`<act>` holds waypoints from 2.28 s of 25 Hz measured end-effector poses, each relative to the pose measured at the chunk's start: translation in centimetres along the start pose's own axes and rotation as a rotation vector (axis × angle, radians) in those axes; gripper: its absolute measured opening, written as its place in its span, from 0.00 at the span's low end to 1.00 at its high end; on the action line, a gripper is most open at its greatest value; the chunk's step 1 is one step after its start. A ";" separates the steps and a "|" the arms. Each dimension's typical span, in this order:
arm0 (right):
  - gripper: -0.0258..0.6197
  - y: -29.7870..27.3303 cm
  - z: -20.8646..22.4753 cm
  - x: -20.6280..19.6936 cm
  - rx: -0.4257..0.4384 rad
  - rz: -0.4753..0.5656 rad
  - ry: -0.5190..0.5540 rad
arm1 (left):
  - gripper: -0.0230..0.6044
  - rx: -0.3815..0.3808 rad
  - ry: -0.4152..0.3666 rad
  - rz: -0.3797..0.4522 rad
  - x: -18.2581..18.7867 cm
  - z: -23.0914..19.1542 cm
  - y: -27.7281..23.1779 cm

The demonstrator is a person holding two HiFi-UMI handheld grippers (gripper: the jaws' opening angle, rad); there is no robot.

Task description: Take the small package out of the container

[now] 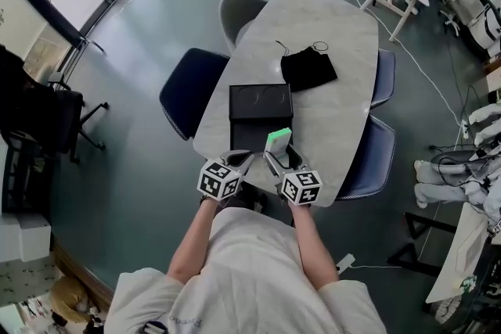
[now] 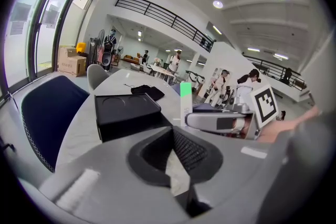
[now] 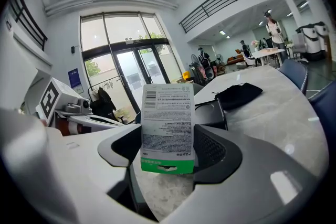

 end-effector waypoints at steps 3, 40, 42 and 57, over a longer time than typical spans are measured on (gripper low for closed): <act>0.51 0.0 0.0 -0.1 -0.001 -0.004 0.004 | 0.12 0.010 0.003 0.002 -0.1 -0.1 0.2; 0.51 0.5 -0.8 -0.7 0.013 -0.019 0.006 | 0.12 0.060 0.032 0.009 -1.5 -0.3 2.0; 0.51 0.4 -0.8 -0.8 0.014 -0.022 0.006 | 0.12 0.060 0.031 0.010 -1.5 -0.3 2.0; 0.51 0.7 -1.1 -1.1 0.030 -0.029 0.014 | 0.12 0.057 0.022 0.010 -1.8 0.1 2.0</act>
Point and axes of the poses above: the fingertips, and each gripper's own axes: y backward along the fingers, z to its right, x out of its top, the point moved 10 cm from there along y, backward along the fingers, and after that the axes turned 9 degrees about -x, right-handed, at the moved point
